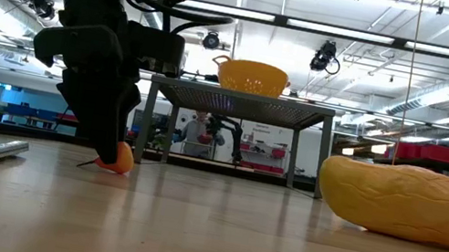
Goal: Pick & Place Fruit
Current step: Put the pear into the yellow colander bowl on the shelf
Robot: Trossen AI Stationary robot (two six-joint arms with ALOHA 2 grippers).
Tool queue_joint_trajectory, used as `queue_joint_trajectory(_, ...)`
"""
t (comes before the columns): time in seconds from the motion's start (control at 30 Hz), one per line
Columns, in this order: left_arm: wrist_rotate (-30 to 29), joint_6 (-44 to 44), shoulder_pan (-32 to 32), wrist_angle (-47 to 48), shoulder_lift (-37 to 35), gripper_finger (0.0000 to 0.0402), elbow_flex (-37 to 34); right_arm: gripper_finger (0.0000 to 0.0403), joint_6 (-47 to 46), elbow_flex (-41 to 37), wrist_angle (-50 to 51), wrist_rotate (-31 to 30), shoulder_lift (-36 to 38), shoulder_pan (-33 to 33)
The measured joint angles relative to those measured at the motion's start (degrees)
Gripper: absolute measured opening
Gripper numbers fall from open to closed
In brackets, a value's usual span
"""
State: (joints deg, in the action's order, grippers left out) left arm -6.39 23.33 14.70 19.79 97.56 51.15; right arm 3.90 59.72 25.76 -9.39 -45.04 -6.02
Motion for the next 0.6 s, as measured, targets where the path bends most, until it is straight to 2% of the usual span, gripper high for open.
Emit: queue_joint_trajectory(0.6, 0.0, -0.2, 0.0, 1.7, -2.6, 0.0143, 0.0, 0.0018, 0.0, 0.0, -0.2, 0.0, 0.0, 0.0)
